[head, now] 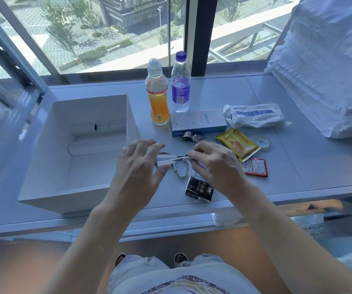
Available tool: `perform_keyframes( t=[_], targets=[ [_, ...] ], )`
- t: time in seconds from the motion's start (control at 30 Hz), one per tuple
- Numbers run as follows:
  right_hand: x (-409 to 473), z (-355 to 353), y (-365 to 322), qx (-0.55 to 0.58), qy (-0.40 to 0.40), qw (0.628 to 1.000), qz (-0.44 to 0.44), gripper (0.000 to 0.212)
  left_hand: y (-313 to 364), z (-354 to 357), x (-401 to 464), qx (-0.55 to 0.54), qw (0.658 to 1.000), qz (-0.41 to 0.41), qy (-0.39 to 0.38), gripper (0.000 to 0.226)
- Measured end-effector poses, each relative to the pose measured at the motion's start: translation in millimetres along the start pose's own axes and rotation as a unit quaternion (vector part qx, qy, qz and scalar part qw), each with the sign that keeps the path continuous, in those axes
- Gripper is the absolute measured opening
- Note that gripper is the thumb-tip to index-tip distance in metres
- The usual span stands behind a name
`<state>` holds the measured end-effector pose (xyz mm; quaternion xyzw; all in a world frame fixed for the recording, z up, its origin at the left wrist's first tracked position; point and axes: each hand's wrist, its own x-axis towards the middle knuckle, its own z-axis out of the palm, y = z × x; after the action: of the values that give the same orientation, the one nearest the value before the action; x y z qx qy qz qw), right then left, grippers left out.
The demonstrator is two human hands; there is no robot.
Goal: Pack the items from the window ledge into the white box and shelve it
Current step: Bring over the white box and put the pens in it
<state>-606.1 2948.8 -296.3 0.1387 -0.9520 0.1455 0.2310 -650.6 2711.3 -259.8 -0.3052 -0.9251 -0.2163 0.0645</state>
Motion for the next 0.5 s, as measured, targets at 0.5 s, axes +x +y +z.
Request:
perform_keyframes(
  t=[0.5],
  targets=[
    [-33.8, -18.1, -3.7, -0.051, 0.191, 0.980, -0.004, 0.019, 33.5, 16.5, 21.4, 0.021, 0.992, 0.118, -0.032, 0.016]
  ],
)
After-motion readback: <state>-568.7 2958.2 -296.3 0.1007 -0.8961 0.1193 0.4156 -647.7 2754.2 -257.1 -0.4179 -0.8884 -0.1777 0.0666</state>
